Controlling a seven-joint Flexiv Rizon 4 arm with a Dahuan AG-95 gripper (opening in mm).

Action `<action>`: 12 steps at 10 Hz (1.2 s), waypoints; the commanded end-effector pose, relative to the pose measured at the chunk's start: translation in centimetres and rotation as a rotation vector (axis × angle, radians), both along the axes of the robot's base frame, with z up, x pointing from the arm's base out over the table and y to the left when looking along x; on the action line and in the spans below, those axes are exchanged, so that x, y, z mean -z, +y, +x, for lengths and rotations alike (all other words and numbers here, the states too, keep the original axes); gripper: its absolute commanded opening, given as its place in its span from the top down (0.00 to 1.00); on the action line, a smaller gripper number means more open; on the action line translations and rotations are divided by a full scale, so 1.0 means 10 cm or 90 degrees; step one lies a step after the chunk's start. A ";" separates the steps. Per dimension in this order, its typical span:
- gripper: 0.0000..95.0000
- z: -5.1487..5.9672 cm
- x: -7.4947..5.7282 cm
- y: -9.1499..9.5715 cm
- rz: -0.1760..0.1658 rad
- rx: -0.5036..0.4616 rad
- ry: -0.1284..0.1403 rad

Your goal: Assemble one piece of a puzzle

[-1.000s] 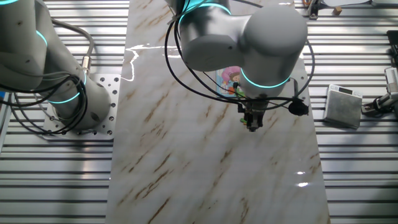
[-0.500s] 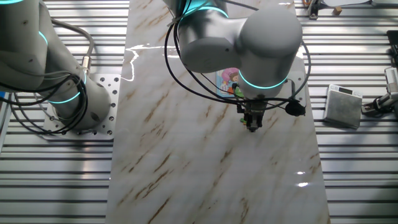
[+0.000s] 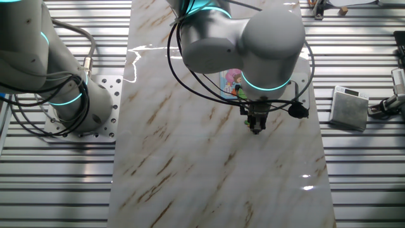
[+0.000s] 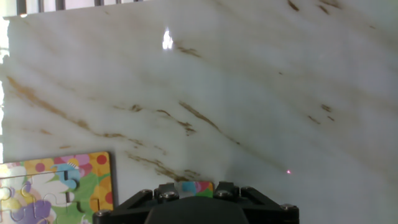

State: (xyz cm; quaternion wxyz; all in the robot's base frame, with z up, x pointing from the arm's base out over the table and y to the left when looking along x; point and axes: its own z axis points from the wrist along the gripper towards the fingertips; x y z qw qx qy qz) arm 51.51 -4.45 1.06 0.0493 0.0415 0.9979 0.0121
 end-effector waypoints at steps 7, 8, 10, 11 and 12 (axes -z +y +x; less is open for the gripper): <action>0.80 0.01 0.04 0.00 -0.006 0.005 -0.003; 0.80 0.01 0.04 0.00 -0.006 0.005 -0.003; 0.80 0.01 0.04 0.00 -0.001 0.003 -0.001; 1.00 0.01 0.04 0.00 0.001 0.002 -0.001; 1.00 0.01 0.04 0.00 0.005 0.000 -0.001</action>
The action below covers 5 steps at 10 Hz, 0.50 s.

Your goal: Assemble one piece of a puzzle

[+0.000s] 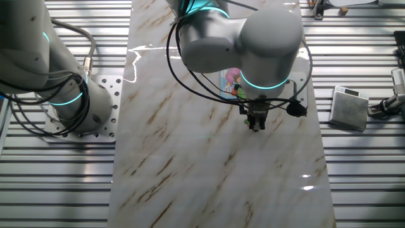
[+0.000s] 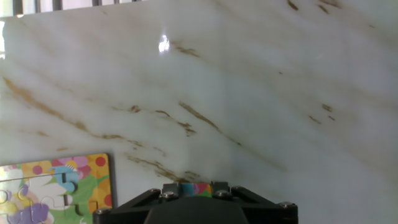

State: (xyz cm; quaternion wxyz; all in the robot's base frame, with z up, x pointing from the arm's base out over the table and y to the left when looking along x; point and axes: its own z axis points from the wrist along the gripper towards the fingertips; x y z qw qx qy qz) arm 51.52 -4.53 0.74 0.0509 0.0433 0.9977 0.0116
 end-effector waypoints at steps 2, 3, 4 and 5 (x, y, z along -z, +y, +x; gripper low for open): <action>1.00 0.01 0.00 0.01 0.003 -0.004 0.001; 1.00 0.01 -0.02 0.01 -0.004 -0.005 0.004; 1.00 0.00 -0.05 0.02 -0.001 -0.006 0.005; 1.00 0.00 -0.05 0.02 0.000 -0.007 0.004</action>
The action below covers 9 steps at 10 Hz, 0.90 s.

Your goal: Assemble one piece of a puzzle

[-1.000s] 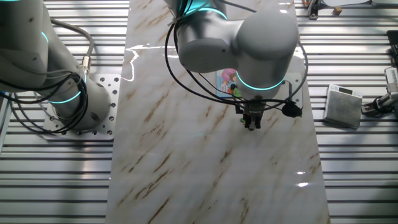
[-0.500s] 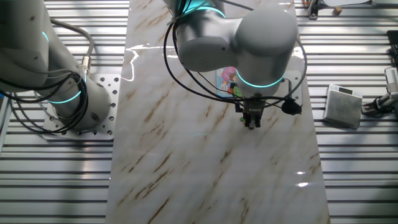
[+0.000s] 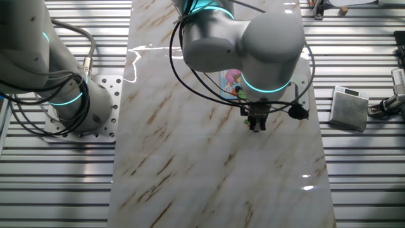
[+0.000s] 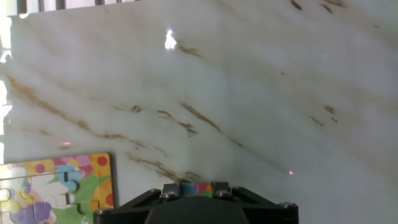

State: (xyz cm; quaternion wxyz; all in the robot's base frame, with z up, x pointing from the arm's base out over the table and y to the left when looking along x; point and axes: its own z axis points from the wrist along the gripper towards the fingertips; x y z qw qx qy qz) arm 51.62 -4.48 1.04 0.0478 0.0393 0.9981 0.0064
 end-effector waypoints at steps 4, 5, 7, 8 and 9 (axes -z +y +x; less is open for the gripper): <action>1.00 -0.01 -0.10 0.03 0.010 -0.008 -0.002; 1.00 -0.01 -0.13 0.04 0.010 -0.010 -0.002; 1.00 -0.01 -0.19 0.10 0.009 -0.017 -0.001; 1.00 0.00 -0.21 0.13 0.009 -0.017 -0.001; 1.00 0.00 -0.26 0.19 0.008 -0.019 0.001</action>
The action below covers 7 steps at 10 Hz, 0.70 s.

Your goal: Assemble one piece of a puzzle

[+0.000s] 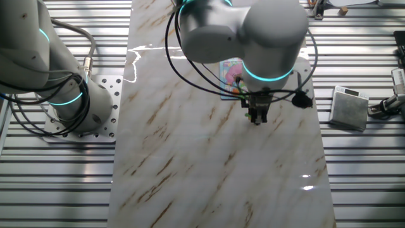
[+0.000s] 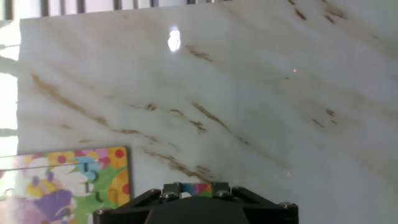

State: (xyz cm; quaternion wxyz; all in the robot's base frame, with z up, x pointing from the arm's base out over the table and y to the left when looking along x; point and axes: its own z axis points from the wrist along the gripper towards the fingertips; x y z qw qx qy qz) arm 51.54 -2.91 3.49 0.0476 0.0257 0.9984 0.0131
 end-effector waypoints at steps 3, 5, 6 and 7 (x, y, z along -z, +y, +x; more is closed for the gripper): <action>1.00 0.02 -0.10 0.12 0.001 -0.022 0.000; 1.00 0.01 -0.16 0.17 0.000 -0.026 0.000; 1.00 0.02 -0.19 0.20 0.000 -0.027 0.000; 1.00 0.03 -0.19 0.23 0.001 -0.026 0.000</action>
